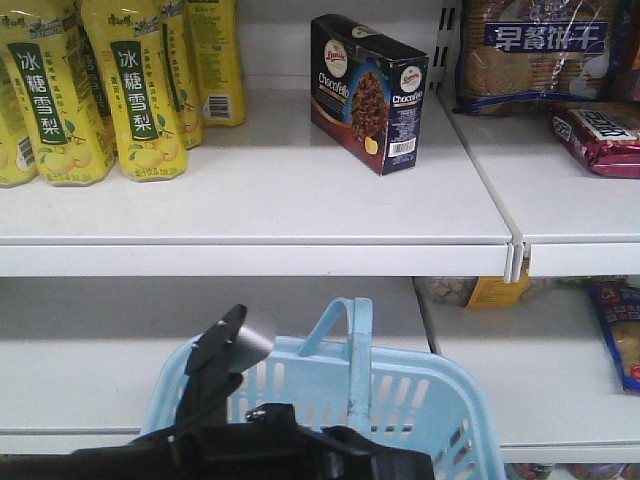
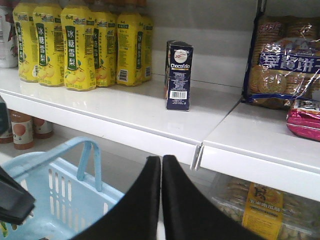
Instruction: Left arm holds basket, right arm returns cookies
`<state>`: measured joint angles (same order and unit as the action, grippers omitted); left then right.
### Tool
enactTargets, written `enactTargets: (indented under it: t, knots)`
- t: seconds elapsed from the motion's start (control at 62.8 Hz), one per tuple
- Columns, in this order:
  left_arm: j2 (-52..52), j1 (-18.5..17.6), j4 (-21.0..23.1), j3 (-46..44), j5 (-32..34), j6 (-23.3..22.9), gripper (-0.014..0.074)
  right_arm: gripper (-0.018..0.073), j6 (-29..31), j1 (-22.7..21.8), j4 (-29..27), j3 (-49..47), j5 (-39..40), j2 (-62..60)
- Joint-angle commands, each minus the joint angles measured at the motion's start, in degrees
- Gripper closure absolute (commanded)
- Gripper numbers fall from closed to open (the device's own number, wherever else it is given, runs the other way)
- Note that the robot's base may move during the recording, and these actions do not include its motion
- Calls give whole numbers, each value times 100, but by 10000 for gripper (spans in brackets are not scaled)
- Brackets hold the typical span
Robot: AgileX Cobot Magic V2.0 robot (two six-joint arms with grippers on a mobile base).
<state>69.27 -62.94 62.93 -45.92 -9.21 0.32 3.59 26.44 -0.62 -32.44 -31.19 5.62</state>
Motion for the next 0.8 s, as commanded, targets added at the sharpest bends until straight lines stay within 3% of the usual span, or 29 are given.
enactTargets:
  t: [0.0, 0.191, 0.366, 0.78]
  knots:
    - [-763, -45, -41, -201, -423, 47, 602, 568, 54, -13, 27, -106, 460, 90]
    - [-2063, -45, -706, -201, -1131, 83, 602, 568, 54, -13, 27, -106, 460, 90]
    - [-3482, -4, -2189, -201, -1198, 72, 602, 568, 54, -13, 27, -106, 460, 90]
    - [-6197, 1749, -4772, 5, -1939, 72, 602, 568, 54, -13, 27, -106, 460, 90]
